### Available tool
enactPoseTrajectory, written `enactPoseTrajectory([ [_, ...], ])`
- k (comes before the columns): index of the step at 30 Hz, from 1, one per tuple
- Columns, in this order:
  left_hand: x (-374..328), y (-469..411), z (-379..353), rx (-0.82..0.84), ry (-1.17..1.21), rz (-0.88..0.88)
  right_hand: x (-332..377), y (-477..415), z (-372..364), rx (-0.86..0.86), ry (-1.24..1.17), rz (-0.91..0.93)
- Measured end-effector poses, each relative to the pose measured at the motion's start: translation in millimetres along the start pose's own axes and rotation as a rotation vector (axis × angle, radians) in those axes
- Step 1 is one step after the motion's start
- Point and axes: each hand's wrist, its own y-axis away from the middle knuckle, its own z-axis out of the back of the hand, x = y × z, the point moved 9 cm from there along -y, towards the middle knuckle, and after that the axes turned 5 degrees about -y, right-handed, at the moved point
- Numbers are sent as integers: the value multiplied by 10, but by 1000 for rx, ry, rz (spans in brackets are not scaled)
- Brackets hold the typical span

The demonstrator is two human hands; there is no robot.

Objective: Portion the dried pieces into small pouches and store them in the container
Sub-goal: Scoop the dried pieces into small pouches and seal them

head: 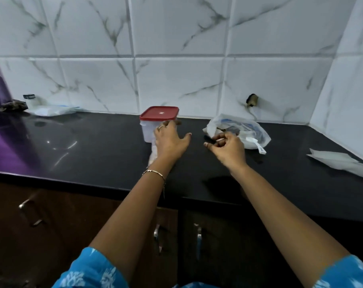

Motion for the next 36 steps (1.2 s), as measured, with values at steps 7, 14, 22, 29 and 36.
enactPoseTrajectory([
  [7,-1207,409,-1085,280,311,-194,-539,-62,1616,-294,307,0],
  [14,-1941,773,-2224,601,408,-230,-1100,-175,2699,-389,764,-45],
  [22,-2043,555,-2765,754,284,-267,-1364,-475,2785,-255,996,-120],
  [29,-2074,483,-2860,810,310,-226,-1324,-532,2723,-209,1058,-97],
  [36,-2011,487,-2837,783,423,-173,-1208,-493,2821,-313,868,-31],
])
